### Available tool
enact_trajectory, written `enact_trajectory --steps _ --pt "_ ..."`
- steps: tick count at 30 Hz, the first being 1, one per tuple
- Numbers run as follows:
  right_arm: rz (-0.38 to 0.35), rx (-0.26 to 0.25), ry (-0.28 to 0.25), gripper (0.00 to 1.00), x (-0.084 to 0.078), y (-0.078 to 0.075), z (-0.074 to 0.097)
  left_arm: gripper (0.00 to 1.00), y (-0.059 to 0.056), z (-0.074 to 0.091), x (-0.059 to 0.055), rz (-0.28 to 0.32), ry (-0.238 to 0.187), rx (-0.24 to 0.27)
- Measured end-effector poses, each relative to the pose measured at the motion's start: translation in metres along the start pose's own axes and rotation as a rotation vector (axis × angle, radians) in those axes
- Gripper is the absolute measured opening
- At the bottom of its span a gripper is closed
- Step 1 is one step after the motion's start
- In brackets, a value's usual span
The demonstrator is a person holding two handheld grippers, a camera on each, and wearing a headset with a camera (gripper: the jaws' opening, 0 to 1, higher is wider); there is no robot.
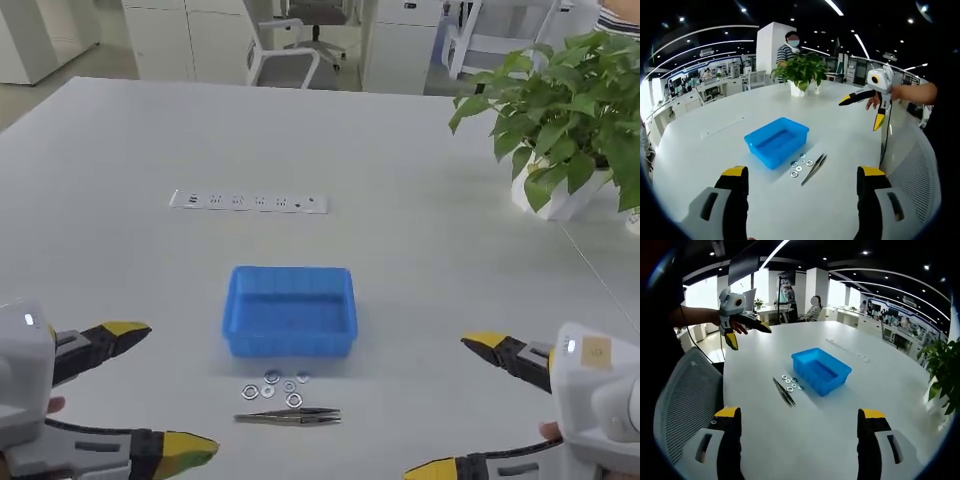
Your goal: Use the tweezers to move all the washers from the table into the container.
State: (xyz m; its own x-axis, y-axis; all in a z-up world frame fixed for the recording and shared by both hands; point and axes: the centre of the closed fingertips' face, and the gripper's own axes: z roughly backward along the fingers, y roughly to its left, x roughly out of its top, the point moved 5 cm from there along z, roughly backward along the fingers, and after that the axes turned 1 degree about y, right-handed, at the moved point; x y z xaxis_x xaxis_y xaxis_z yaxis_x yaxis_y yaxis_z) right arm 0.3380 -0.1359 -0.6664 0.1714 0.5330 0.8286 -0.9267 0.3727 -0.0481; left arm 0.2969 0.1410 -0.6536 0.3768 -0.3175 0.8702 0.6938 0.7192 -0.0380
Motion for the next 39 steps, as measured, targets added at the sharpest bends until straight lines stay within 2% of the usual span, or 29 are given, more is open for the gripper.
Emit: enact_trajectory --steps 8,18,22,29,39 --pt "0.049 0.022 0.012 0.91 0.005 -0.006 -0.007 0.92 0.008 -0.007 0.002 -0.028 0.029 -0.029" --pt "0.101 0.062 0.034 0.85 0.01 -0.015 -0.022 0.81 0.017 -0.018 0.001 -0.068 0.055 -0.073" --pt "0.145 0.096 0.043 0.81 0.013 -0.017 -0.031 0.74 0.018 -0.022 0.0 -0.1 0.078 -0.098" --pt "0.227 0.168 0.074 0.68 0.017 -0.015 -0.048 0.55 0.021 -0.032 -0.005 -0.177 0.135 -0.147" --pt "0.352 0.287 0.145 0.5 0.013 -0.004 -0.071 0.38 0.019 -0.05 -0.016 -0.244 0.223 -0.214"
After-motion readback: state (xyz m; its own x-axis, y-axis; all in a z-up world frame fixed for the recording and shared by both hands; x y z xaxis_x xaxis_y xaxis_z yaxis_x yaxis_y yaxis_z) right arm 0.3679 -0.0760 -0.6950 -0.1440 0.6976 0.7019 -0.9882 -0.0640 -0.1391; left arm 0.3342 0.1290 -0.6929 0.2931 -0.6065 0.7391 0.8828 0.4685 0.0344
